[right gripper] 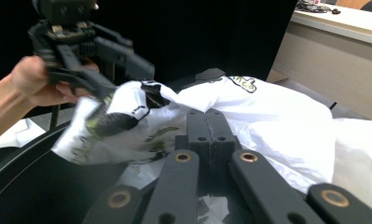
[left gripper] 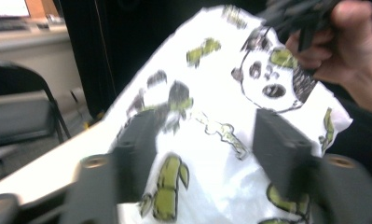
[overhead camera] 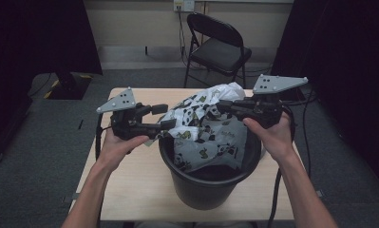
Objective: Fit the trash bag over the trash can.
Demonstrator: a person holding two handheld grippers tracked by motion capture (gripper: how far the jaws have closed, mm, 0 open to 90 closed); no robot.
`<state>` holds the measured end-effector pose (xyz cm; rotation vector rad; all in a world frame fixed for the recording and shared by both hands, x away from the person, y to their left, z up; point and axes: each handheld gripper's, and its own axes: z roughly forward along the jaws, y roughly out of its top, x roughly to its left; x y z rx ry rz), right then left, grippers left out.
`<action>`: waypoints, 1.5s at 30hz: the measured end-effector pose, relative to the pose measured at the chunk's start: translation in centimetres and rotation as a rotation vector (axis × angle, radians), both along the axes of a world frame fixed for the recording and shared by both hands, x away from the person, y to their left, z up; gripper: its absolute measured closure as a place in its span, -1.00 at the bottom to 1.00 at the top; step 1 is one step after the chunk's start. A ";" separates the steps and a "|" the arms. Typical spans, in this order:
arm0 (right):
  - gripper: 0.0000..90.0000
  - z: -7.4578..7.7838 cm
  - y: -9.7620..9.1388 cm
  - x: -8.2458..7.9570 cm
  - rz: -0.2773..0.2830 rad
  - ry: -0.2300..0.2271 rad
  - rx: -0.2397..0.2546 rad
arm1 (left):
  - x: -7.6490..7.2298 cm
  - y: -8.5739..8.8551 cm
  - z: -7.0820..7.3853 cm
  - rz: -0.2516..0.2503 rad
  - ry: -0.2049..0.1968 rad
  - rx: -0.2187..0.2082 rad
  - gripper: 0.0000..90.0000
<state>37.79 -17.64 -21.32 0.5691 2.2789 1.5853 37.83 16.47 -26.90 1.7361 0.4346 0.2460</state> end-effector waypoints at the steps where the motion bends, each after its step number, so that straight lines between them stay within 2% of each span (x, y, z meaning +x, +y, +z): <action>1: 1.00 0.0 0.1 0.0 0.000 0.000 -0.002 | 0.1 -0.1 -0.2 -0.022 -0.001 0.006 0.50; 3: 1.00 0.1 0.1 -0.1 0.008 -0.002 0.006 | 0.0 -0.2 -0.3 -0.011 -0.025 0.015 0.90; 4: 1.00 0.1 0.2 -0.1 0.014 -0.001 0.011 | 0.0 -0.2 -0.2 -0.014 -0.024 0.007 0.99; 6: 1.00 0.2 0.4 -0.2 0.029 -0.001 0.013 | -0.2 0.0 0.2 -0.008 -0.040 -0.006 1.00; 9: 1.00 0.4 0.7 -0.2 0.044 0.000 0.012 | -0.8 0.7 1.3 -0.008 -0.068 -0.051 1.00; 11: 0.95 0.4 1.0 -0.3 0.055 -0.004 0.015 | -1.0 1.0 1.8 0.008 -0.082 -0.052 1.00; 12: 0.82 0.4 1.2 -0.3 0.061 -0.003 0.012 | -1.1 1.2 2.0 0.014 -0.090 -0.053 1.00; 13: 0.58 0.4 1.4 -0.3 0.062 0.002 0.007 | -1.1 1.3 2.2 0.021 -0.095 -0.054 1.00; 15: 0.33 0.3 1.8 -0.3 0.075 0.016 -0.013 | -1.2 1.5 2.4 0.029 -0.109 -0.053 1.00; 17: 0.11 0.5 1.9 -0.5 0.079 0.015 -0.003 | -1.2 1.5 2.4 0.044 -0.113 -0.056 1.00; 19: 0.01 0.8 2.0 -0.7 0.084 0.012 0.007 | -1.2 1.4 2.4 0.051 -0.122 -0.043 1.00; 22: -0.10 1.5 1.9 -1.1 0.090 0.004 0.023 | -1.4 0.5 2.4 0.066 -0.147 0.027 1.00; 25: -0.11 2.2 1.5 -1.6 0.105 -0.008 0.054 | -1.3 -0.3 2.4 0.063 -0.154 0.066 1.00; 30: -0.12 2.8 0.6 -1.7 0.099 -0.017 0.097 | -1.1 -1.5 2.4 0.037 -0.149 0.064 1.00; 32: -0.12 2.7 0.9 -1.5 0.098 -0.007 0.077 | -1.2 -2.1 2.6 0.025 -0.161 0.067 1.00; 38: -0.13 1.5 3.5 -0.7 0.136 0.047 0.003 | -1.7 -3.6 4.0 -0.014 -0.185 0.033 1.00; 43: -0.12 0.4 4.8 -0.3 0.168 0.078 -0.018 | -1.9 -3.9 5.0 -0.040 -0.180 -0.037 1.00; 44: -0.06 0.1 5.0 -0.3 0.170 0.081 -0.028 | -1.9 -3.9 5.1 -0.047 -0.182 -0.043 1.00; 45: 0.19 -0.1 5.3 -0.3 0.184 0.081 -0.037 | -1.9 -4.0 5.1 -0.049 -0.184 -0.044 1.00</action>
